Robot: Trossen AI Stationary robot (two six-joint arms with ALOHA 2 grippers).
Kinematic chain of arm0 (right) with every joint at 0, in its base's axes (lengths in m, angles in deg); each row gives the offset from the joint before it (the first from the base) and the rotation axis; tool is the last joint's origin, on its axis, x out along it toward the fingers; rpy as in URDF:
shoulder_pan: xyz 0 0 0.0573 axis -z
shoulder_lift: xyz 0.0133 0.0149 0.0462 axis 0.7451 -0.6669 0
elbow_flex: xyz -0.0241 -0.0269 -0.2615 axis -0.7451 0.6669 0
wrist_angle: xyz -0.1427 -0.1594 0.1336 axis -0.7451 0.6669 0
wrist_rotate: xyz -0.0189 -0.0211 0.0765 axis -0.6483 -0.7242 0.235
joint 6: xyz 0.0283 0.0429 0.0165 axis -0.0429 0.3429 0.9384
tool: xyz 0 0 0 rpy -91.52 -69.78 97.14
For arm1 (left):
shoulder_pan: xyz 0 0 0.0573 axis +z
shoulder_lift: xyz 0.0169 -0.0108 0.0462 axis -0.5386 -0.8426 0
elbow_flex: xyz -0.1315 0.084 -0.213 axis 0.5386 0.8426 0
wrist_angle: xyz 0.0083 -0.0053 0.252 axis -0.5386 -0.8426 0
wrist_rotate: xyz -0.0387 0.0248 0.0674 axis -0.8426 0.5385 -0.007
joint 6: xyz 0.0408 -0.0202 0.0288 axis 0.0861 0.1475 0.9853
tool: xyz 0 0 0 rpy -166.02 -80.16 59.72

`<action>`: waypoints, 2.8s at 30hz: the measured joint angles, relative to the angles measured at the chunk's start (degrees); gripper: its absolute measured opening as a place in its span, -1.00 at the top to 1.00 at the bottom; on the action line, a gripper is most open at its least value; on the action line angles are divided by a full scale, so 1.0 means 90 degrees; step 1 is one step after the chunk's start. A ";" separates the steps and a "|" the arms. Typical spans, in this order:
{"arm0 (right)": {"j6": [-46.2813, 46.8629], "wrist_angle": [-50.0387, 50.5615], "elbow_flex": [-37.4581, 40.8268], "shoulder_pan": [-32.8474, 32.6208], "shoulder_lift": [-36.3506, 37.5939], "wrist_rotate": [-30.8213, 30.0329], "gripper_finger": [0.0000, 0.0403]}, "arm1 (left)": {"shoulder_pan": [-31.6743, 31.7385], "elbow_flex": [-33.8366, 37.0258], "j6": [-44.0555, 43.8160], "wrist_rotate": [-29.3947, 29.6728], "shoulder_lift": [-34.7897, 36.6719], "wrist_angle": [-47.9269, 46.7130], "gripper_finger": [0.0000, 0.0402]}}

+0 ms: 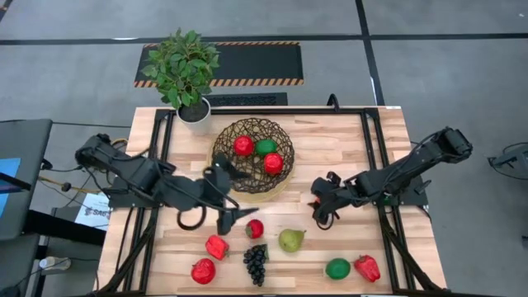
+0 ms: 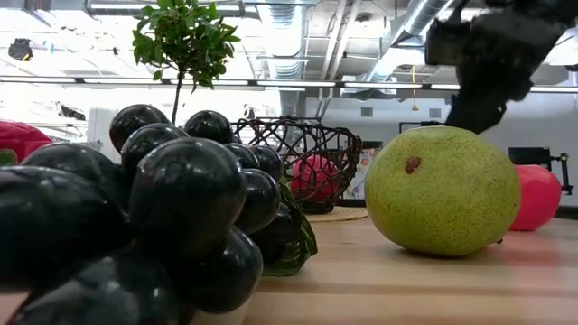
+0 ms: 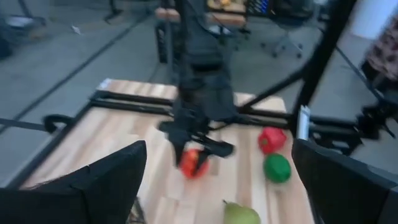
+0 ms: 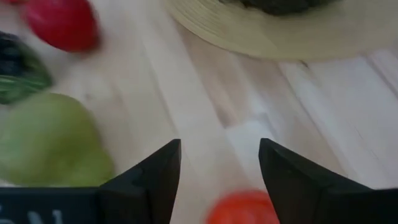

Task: Build produce basket
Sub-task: Put the orange apple into the basket

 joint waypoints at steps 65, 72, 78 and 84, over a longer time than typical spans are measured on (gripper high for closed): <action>-0.0941 0.6676 -0.6300 -0.0063 -0.0157 -0.1039 -0.83 | 0.0223 0.0351 -0.1007 -0.1950 -0.1209 0.0427 -0.93; 0.0068 0.6615 -0.5686 -0.0599 -0.0143 -0.1033 -0.83 | 0.0221 -0.1839 0.0415 -0.0692 -0.0840 -0.0807 -0.93; 0.0863 0.6470 -0.4922 -0.0655 -0.0319 -0.0221 -0.83 | 0.0572 -0.2262 0.0254 -0.0337 -0.0819 -0.1939 -0.93; 0.1324 0.6220 -0.5104 -0.0812 -0.0500 0.0769 -0.83 | 0.0804 -0.1682 -0.1096 -0.1281 -0.0877 -0.3075 -0.93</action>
